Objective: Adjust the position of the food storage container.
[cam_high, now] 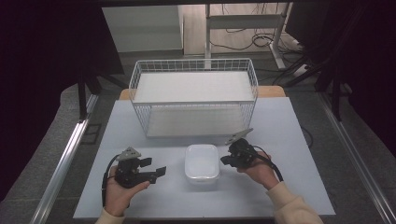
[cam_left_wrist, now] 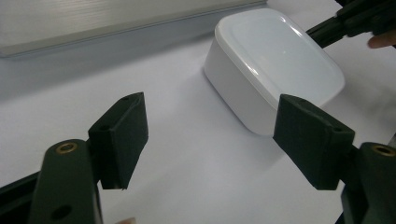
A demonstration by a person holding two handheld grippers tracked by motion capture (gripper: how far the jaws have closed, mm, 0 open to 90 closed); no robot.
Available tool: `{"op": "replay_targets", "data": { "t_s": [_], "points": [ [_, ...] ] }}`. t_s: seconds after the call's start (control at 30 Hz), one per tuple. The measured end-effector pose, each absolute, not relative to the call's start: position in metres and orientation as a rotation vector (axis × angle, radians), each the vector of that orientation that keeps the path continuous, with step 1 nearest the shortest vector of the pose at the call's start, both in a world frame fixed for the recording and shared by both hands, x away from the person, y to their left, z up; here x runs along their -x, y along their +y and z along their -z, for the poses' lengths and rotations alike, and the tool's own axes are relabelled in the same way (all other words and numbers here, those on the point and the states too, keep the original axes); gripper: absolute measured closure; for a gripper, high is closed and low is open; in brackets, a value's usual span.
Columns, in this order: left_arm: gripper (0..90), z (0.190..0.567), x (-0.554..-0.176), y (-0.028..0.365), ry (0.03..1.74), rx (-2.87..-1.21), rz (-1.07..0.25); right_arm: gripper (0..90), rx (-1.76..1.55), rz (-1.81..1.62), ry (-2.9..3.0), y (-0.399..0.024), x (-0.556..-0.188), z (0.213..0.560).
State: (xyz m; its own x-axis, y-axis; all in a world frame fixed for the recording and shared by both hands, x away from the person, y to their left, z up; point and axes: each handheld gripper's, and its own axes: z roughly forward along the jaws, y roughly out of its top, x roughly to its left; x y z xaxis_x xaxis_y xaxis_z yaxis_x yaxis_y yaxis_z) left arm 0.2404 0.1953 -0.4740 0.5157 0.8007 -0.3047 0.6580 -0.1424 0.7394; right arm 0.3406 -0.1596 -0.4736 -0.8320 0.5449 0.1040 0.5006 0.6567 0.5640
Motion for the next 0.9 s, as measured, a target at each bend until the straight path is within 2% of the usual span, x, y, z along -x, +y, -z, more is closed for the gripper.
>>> {"op": "replay_targets", "data": {
  "t_s": [0.17,0.47,0.5,0.53,0.57,0.6,0.63,0.7,0.73,0.77,0.9],
  "points": [
    [26.2,0.474,-0.241,0.195,1.21,-1.864,-0.201,90.0,-0.919,-1.015,2.711,-0.183,-0.327,0.461],
    [26.2,0.474,-0.241,0.195,1.211,-1.867,-0.205,88.3,-1.005,-1.145,2.623,-0.225,-0.308,0.463],
    [26.2,0.474,-0.241,0.195,1.212,-1.865,-0.206,76.2,-1.026,-1.169,2.608,-0.233,-0.306,0.465],
    [26.2,0.475,-0.241,0.196,1.213,-1.864,-0.207,76.2,-1.026,-1.169,2.608,-0.233,-0.306,0.465],
    [26.2,0.474,-0.241,0.196,1.213,-1.863,-0.211,58.8,-1.071,-1.202,2.574,-0.239,-0.306,0.467],
    [26.2,0.474,-0.241,0.196,1.213,-1.863,-0.211,58.8,-1.071,-1.202,2.574,-0.239,-0.306,0.467],
    [26.2,0.473,-0.241,0.197,1.213,-1.858,-0.215,47.0,-1.124,-1.233,2.512,-0.244,-0.305,0.466],
    [26.3,0.473,-0.241,0.198,1.215,-1.852,-0.221,40.2,-1.159,-1.257,2.468,-0.247,-0.304,0.464],
    [26.2,0.473,-0.241,0.198,1.215,-1.852,-0.221,40.2,-1.159,-1.257,2.468,-0.247,-0.304,0.464],
    [26.3,0.473,-0.241,0.2,1.221,-1.845,-0.225,35.2,-1.194,-1.287,2.426,-0.25,-0.303,0.461],
    [26.3,0.471,-0.242,0.201,1.22,-1.836,-0.229,31.2,-1.225,-1.335,2.389,-0.254,-0.301,0.459]
  ]
}}
